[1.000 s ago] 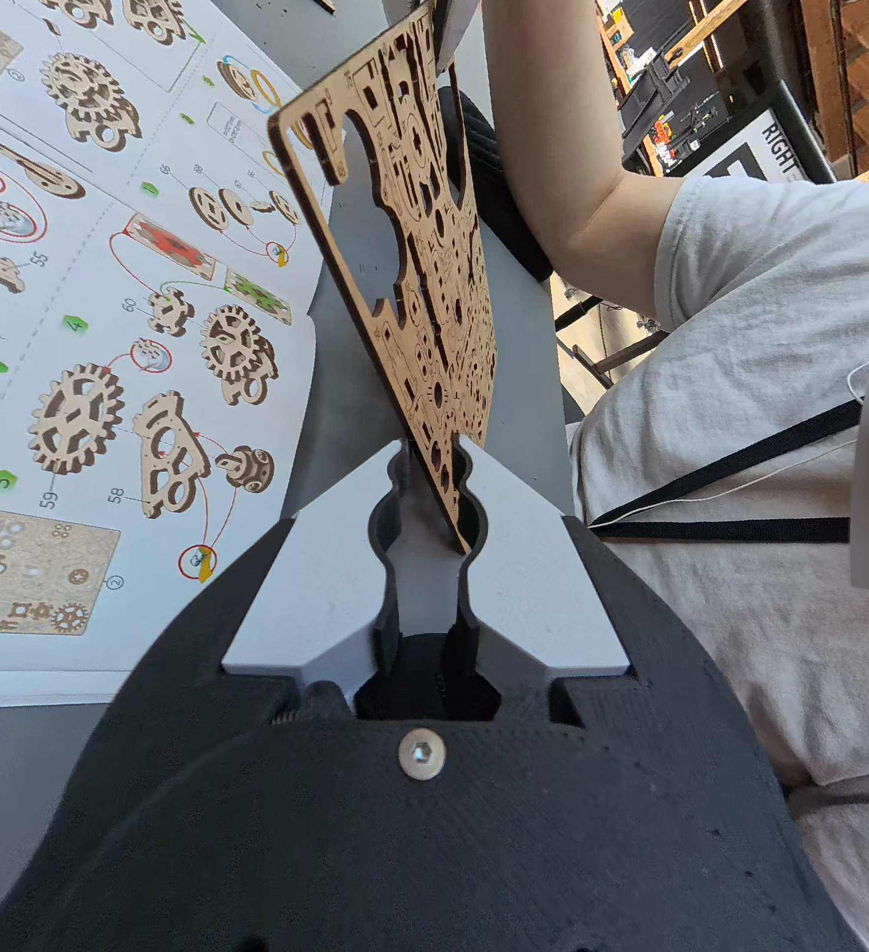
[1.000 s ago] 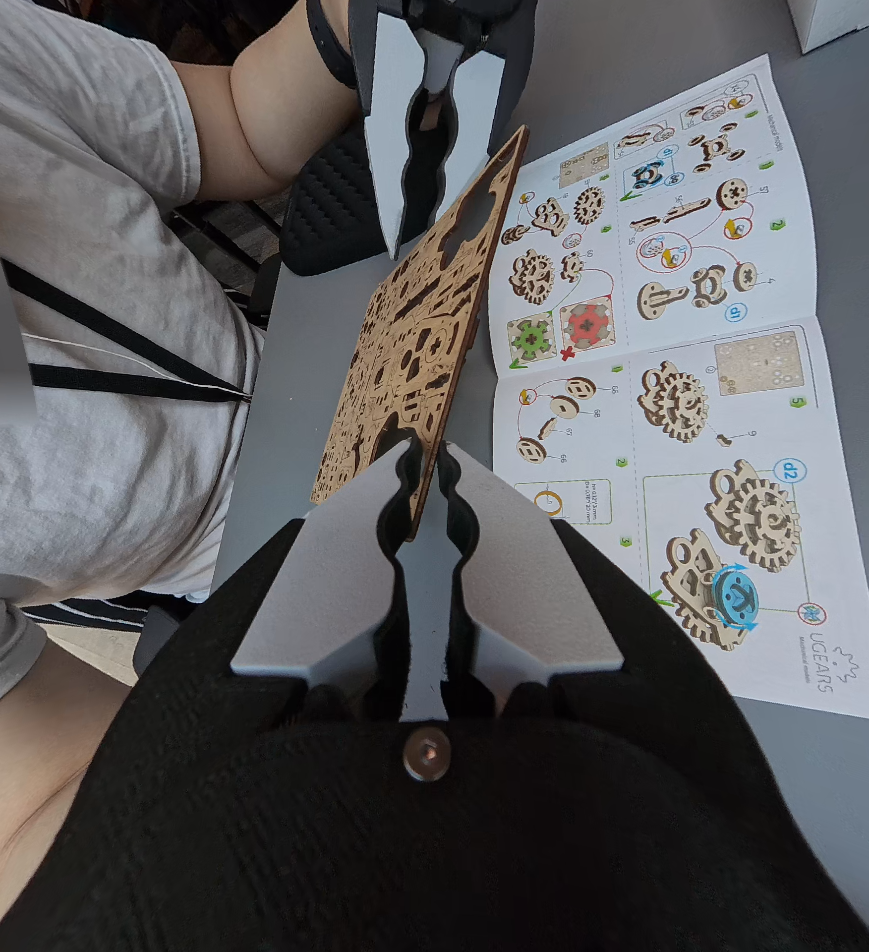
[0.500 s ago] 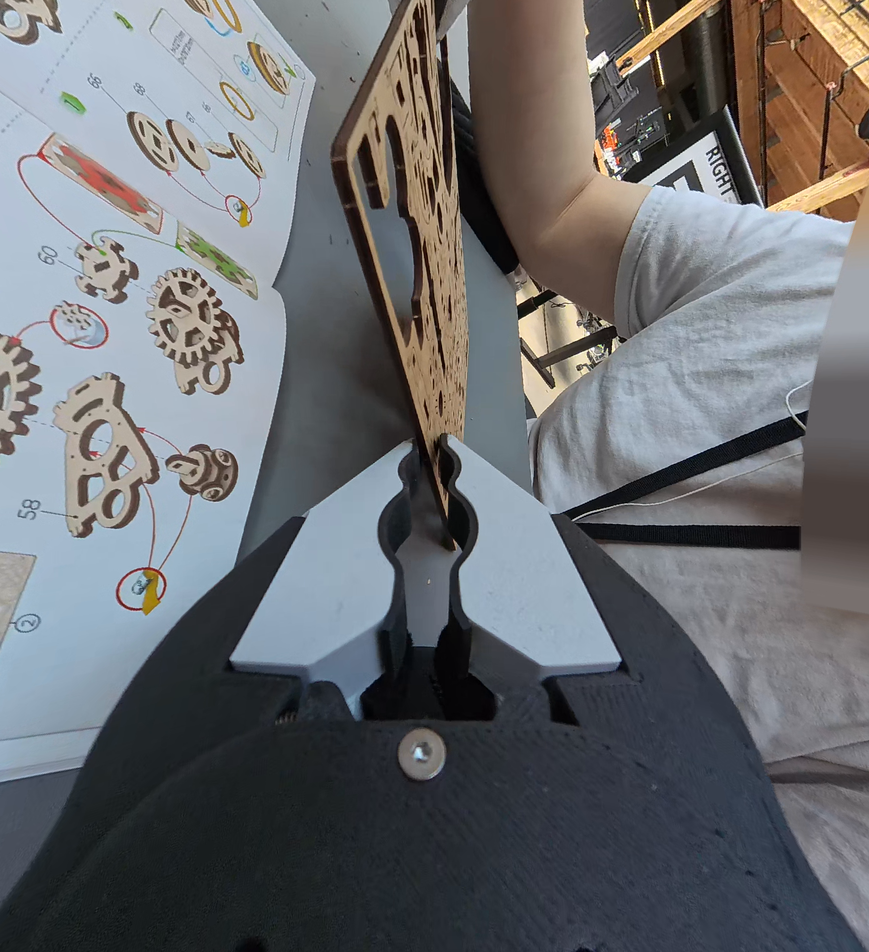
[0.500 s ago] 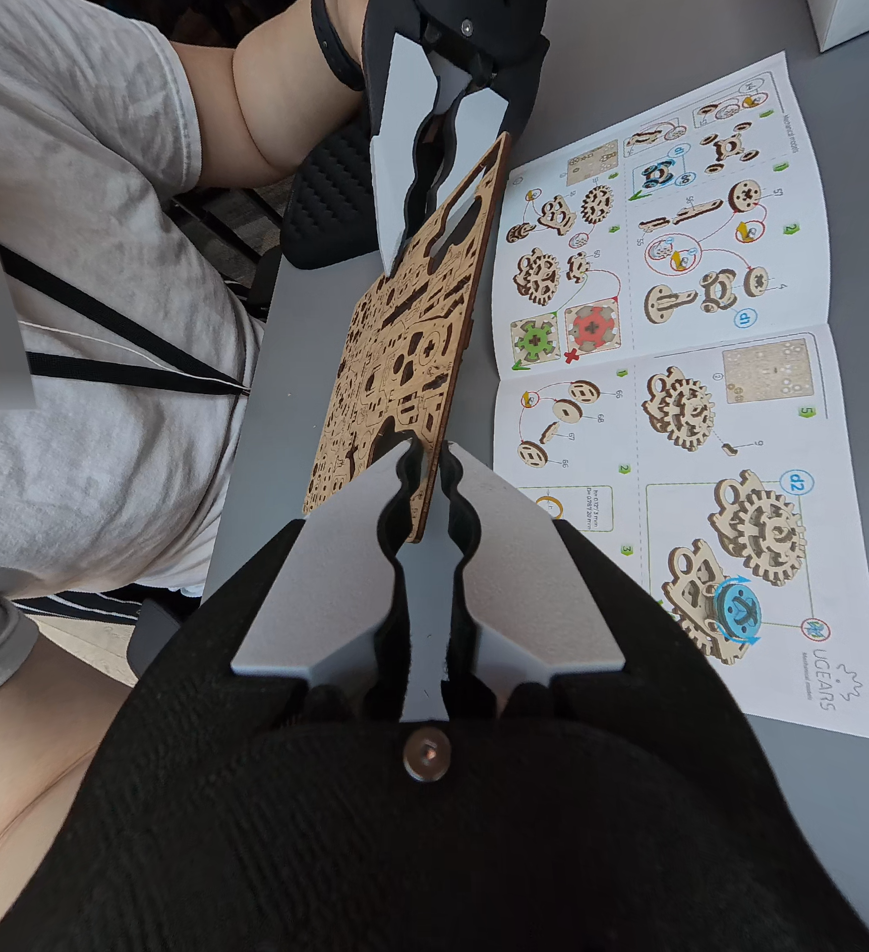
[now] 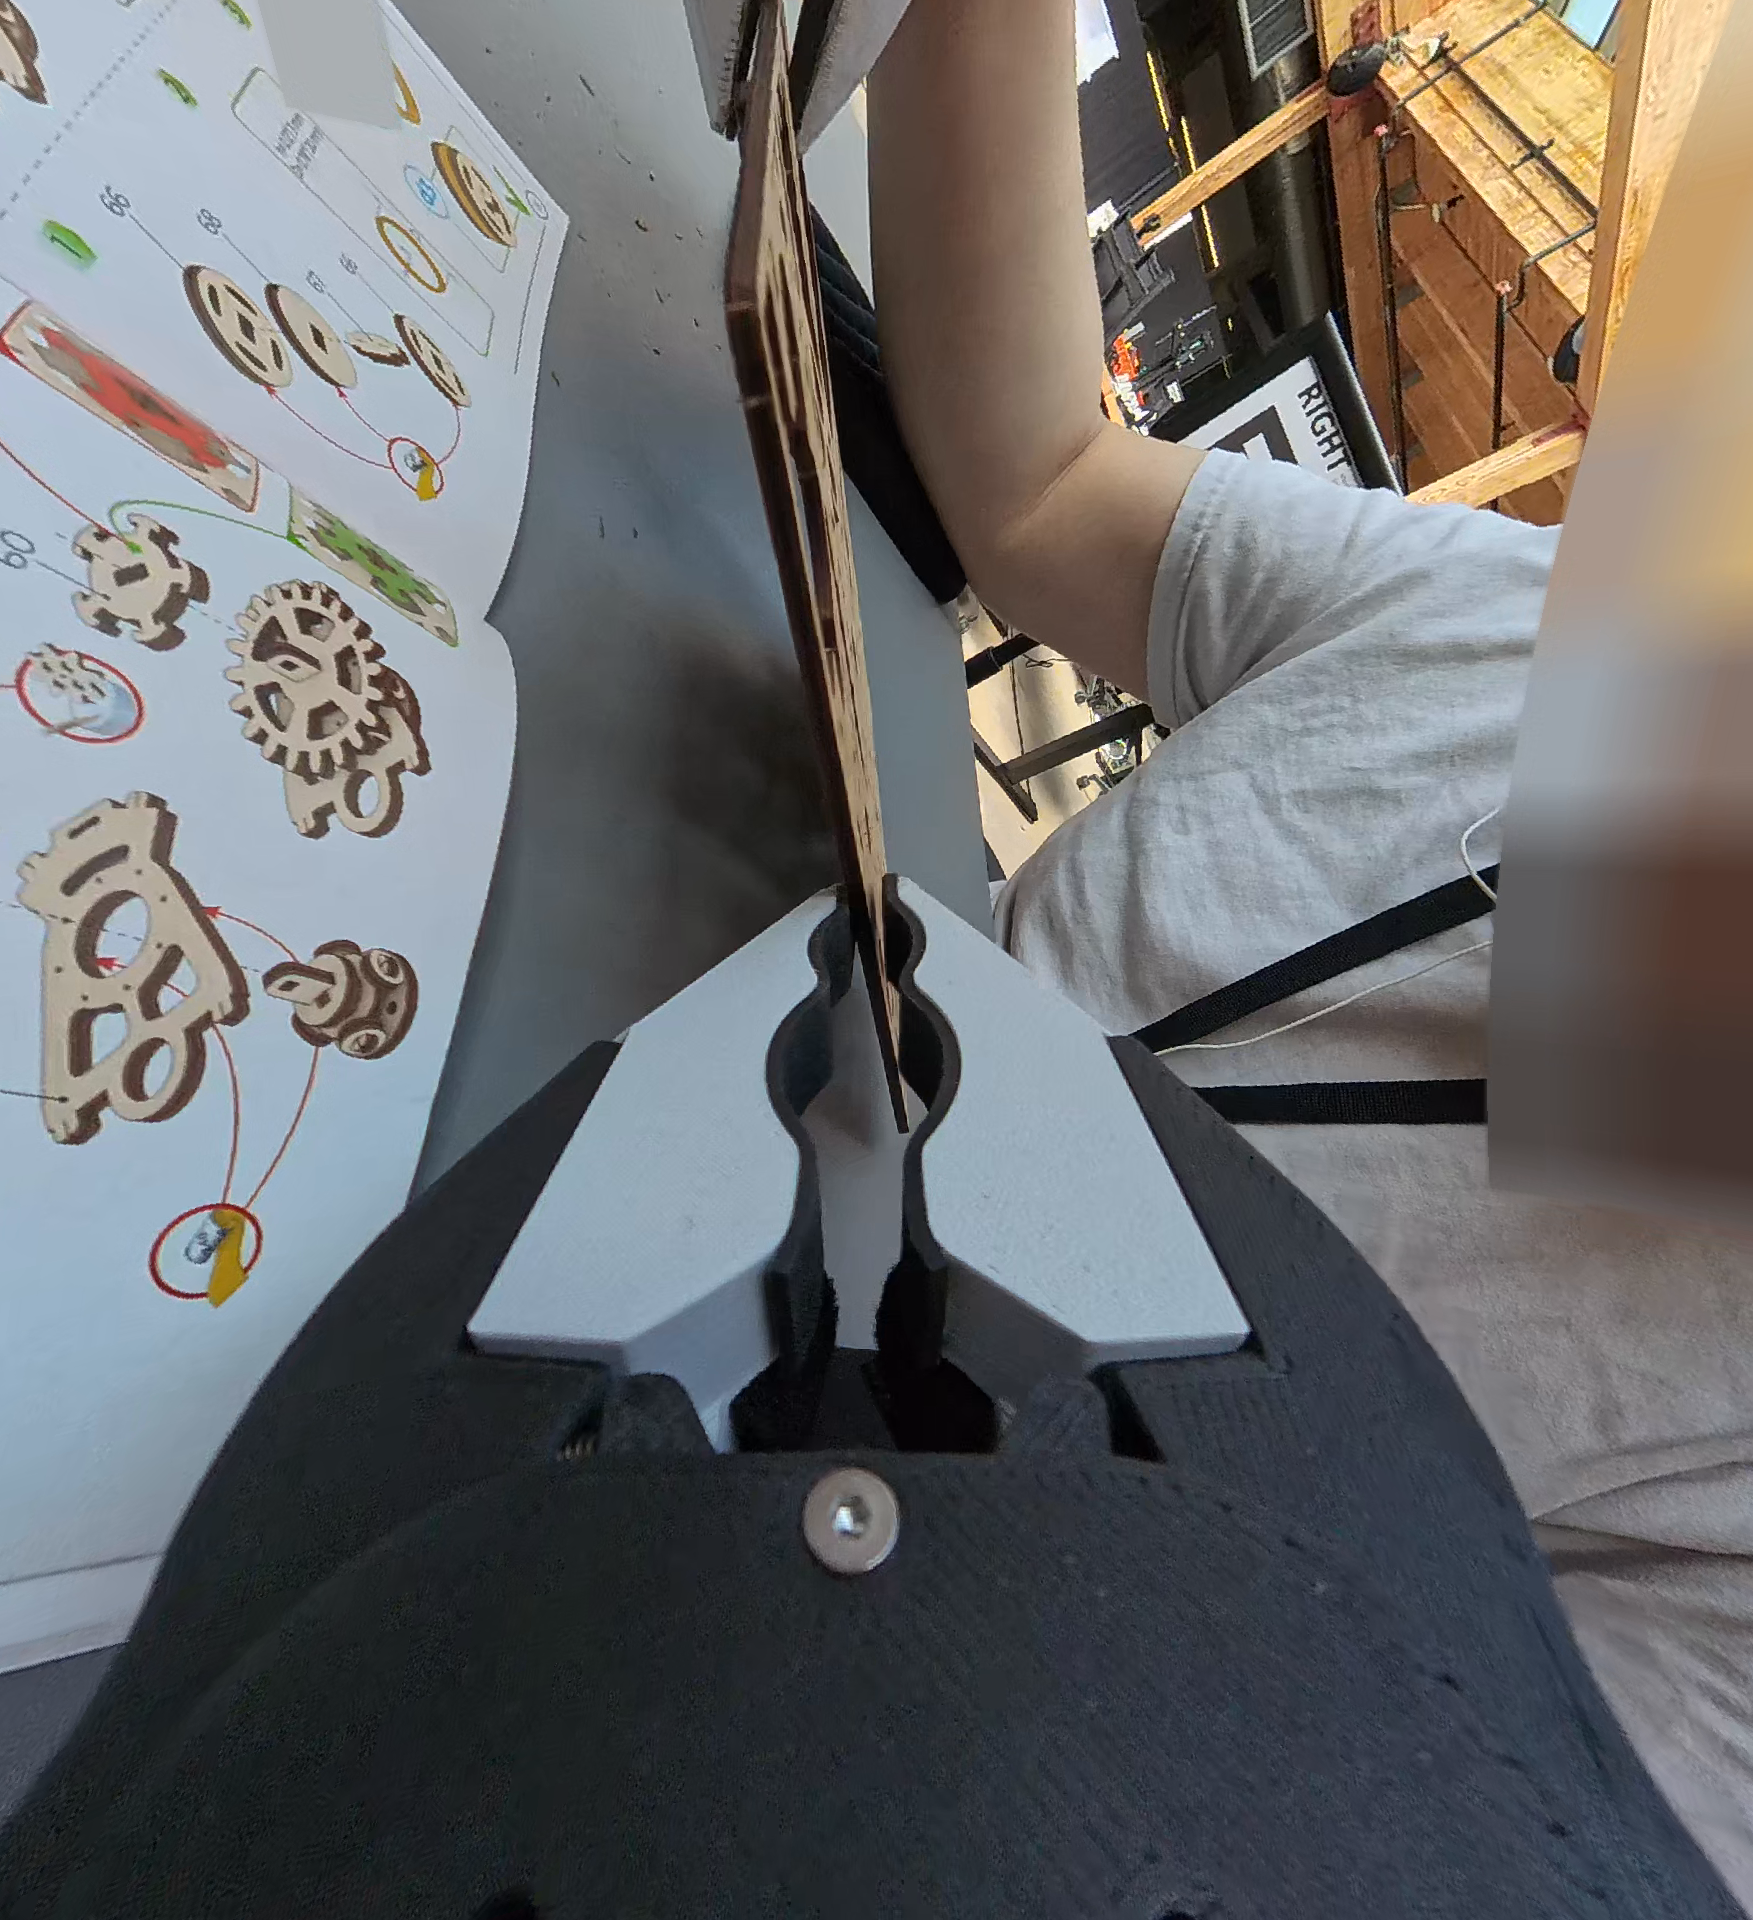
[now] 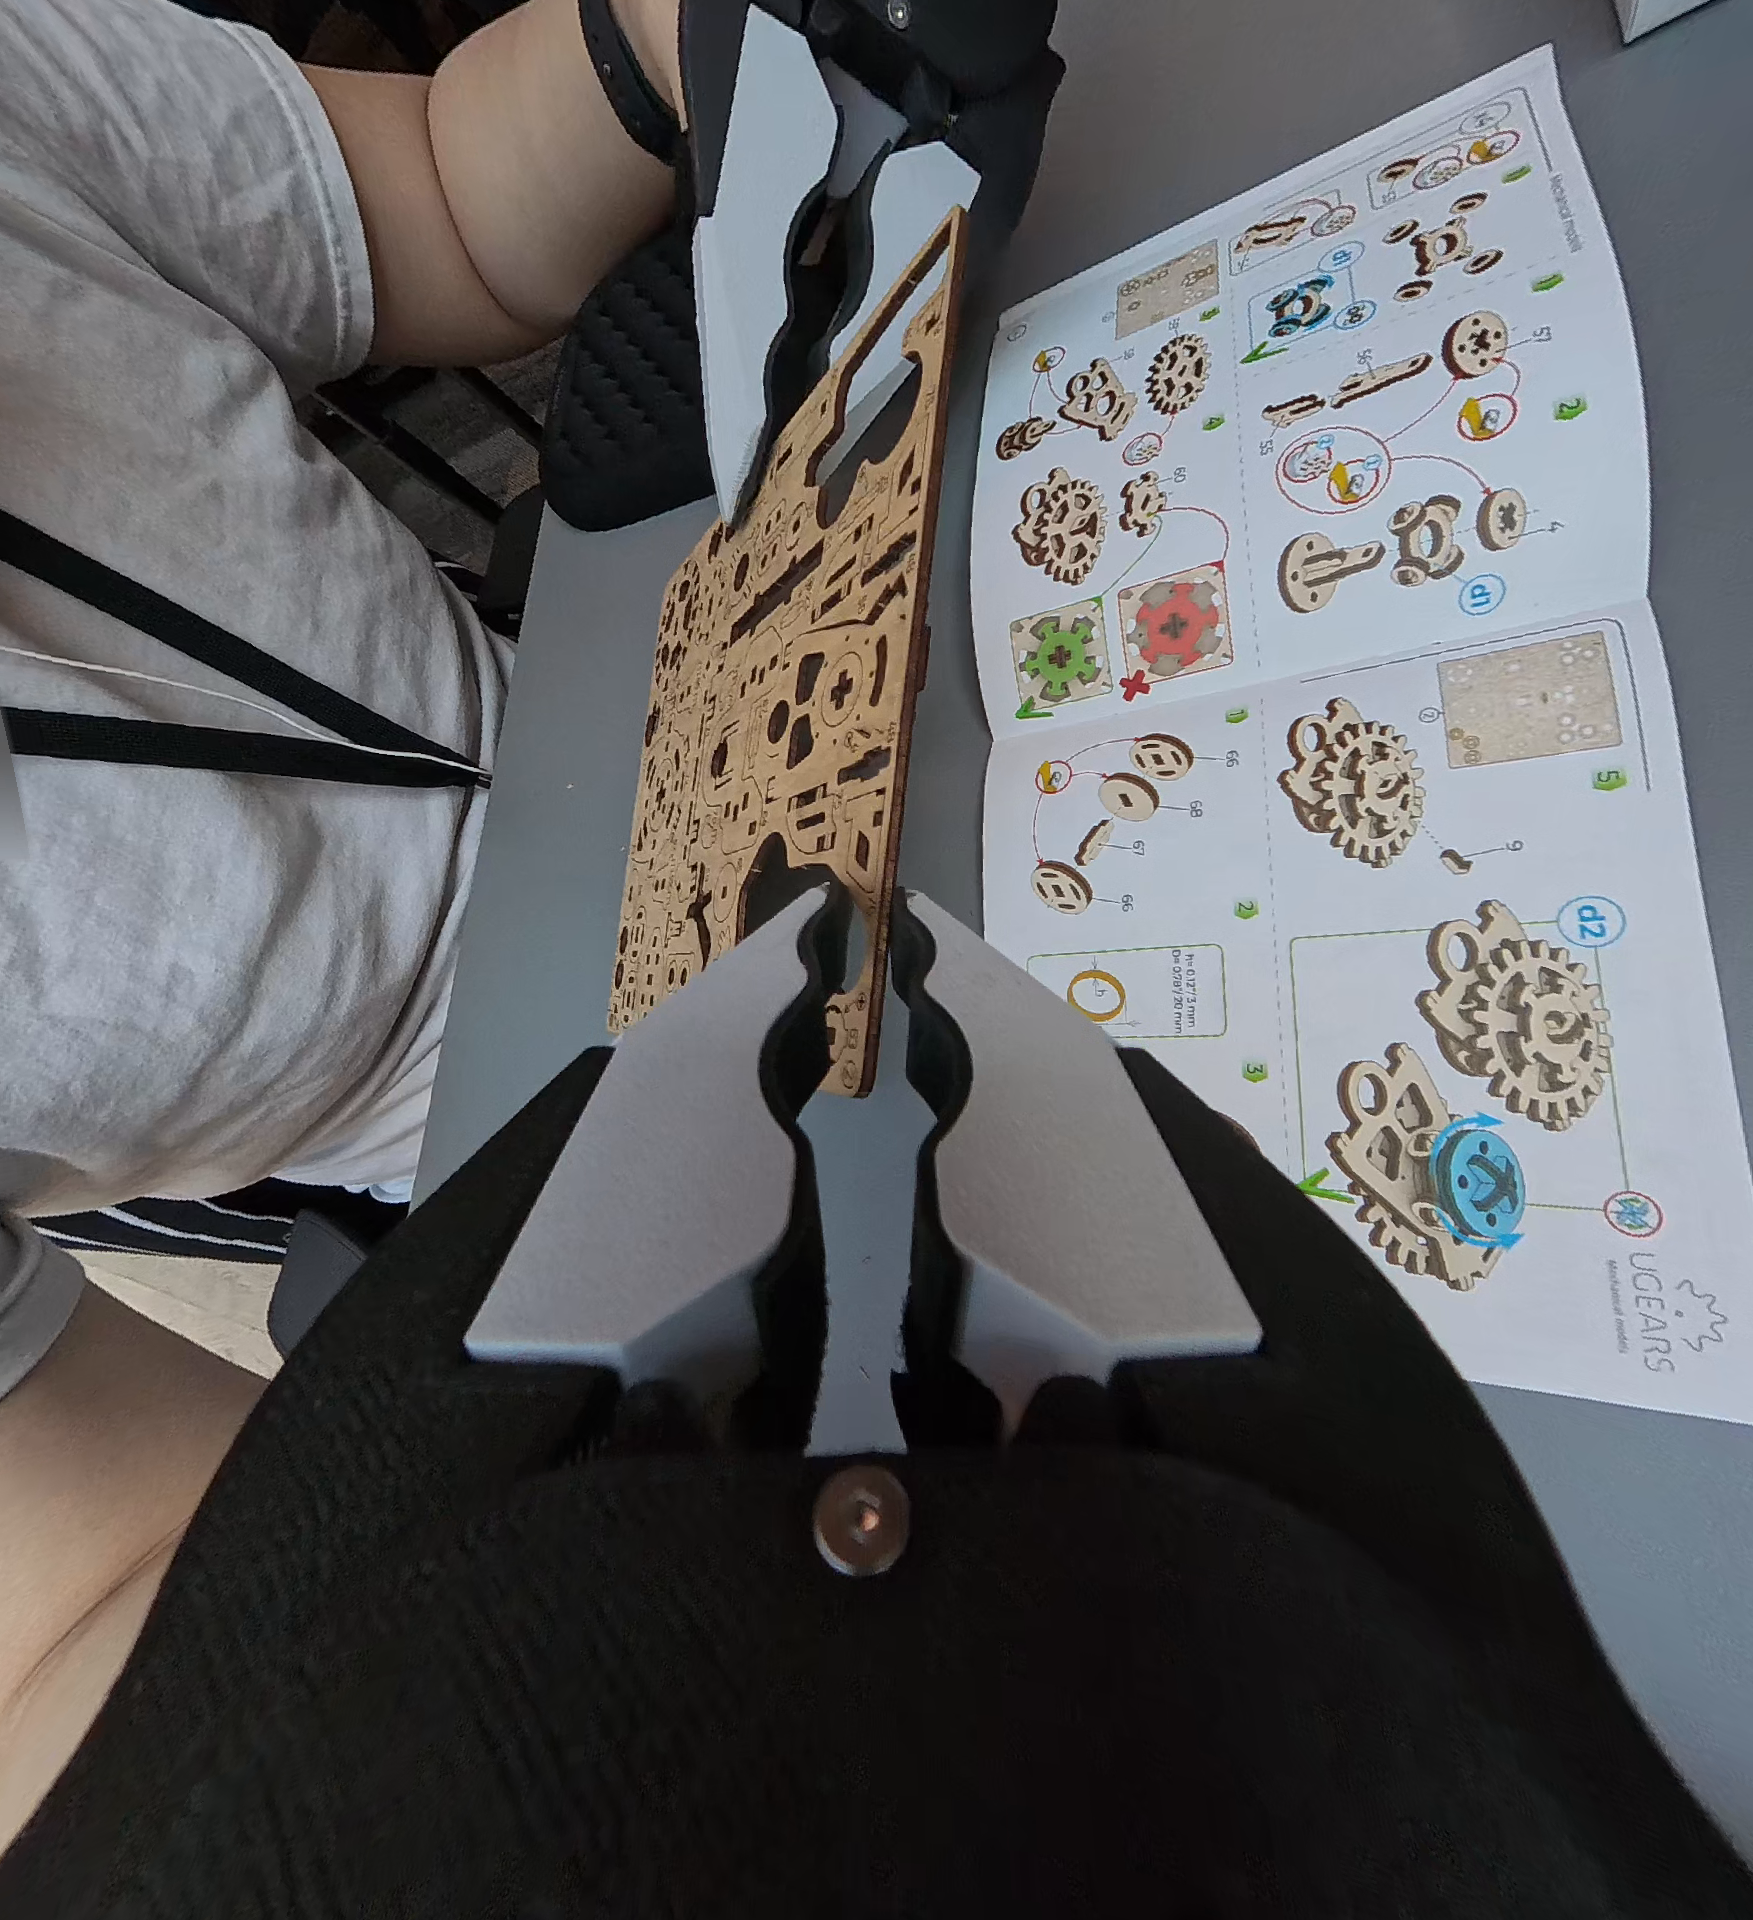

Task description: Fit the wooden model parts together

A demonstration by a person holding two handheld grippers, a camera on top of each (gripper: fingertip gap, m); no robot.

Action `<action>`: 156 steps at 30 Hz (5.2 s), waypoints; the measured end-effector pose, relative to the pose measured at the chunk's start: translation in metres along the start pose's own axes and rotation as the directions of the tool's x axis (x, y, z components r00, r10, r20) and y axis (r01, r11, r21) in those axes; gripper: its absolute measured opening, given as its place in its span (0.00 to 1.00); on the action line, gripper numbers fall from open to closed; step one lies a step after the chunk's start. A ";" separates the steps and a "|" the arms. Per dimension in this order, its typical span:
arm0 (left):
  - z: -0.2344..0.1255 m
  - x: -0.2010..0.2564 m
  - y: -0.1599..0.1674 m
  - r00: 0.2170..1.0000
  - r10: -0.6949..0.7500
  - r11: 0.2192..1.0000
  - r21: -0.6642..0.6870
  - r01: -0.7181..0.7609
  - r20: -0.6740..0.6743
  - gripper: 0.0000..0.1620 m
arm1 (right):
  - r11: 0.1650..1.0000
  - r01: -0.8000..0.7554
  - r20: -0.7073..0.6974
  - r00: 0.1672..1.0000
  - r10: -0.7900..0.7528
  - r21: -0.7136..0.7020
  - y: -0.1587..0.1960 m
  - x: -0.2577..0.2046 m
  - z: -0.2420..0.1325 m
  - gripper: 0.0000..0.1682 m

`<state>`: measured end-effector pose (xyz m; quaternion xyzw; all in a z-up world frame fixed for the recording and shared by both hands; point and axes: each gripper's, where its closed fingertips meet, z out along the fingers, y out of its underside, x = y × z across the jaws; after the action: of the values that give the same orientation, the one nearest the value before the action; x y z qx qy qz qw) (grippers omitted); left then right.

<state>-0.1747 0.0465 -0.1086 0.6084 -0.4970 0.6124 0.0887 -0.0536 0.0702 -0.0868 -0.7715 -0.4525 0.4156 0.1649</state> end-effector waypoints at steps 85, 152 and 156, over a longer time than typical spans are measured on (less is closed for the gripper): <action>0.010 -0.012 0.003 0.998 0.001 1.000 -0.026 0.001 0.070 0.01 | 0.993 0.031 -0.172 0.985 -0.011 0.115 -0.016 0.025 -0.016 0.35; 0.007 -0.017 0.000 0.988 -0.157 0.987 0.015 0.157 -0.004 0.00 | 0.970 0.229 -0.910 0.383 -0.162 -0.077 -0.045 0.025 0.057 0.83; 0.008 -0.015 0.000 0.990 -0.138 0.990 0.013 0.138 -0.008 0.00 | 0.970 0.239 -0.933 0.341 -0.114 -0.031 -0.043 0.020 0.052 0.82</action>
<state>-0.1662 0.0483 -0.1232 0.6395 -0.4493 0.6103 0.1287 -0.1140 0.1032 -0.1006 -0.8065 -0.3370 -0.0879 0.4777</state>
